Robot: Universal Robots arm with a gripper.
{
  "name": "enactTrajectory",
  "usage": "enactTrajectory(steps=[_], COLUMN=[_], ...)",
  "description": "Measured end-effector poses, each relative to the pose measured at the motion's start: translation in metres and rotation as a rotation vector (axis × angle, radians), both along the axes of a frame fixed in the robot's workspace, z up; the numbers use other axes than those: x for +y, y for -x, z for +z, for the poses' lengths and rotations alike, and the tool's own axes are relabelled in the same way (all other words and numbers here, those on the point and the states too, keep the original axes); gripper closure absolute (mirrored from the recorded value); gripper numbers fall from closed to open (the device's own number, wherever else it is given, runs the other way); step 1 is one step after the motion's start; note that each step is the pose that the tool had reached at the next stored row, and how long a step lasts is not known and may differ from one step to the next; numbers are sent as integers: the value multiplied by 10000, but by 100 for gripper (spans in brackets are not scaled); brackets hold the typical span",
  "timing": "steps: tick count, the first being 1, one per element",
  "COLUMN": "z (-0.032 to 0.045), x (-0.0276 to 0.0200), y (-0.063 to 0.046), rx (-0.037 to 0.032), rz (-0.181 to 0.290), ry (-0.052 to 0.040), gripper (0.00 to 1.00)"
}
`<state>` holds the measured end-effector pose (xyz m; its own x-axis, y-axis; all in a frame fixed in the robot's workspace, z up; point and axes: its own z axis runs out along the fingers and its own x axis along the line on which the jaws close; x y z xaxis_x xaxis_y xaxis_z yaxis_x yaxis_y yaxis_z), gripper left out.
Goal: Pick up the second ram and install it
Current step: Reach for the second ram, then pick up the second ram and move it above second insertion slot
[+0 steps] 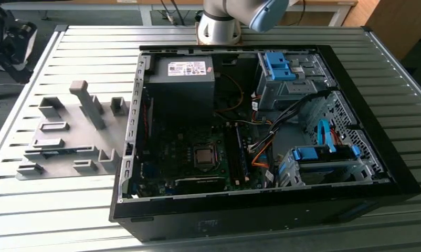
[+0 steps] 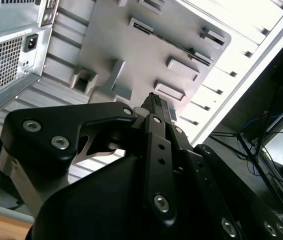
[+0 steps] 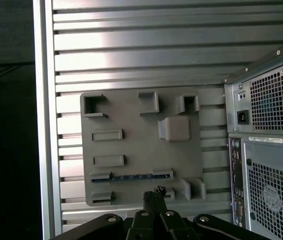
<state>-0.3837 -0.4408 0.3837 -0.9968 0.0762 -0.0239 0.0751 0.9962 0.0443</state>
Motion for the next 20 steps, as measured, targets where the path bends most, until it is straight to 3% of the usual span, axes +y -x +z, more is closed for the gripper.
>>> enactTrajectory(steps=[6,20], z=[-10,-10], x=[-11,-11], y=[196,206], rx=[3,3], rz=[-1,0], ry=[0,0], gripper=[89,89])
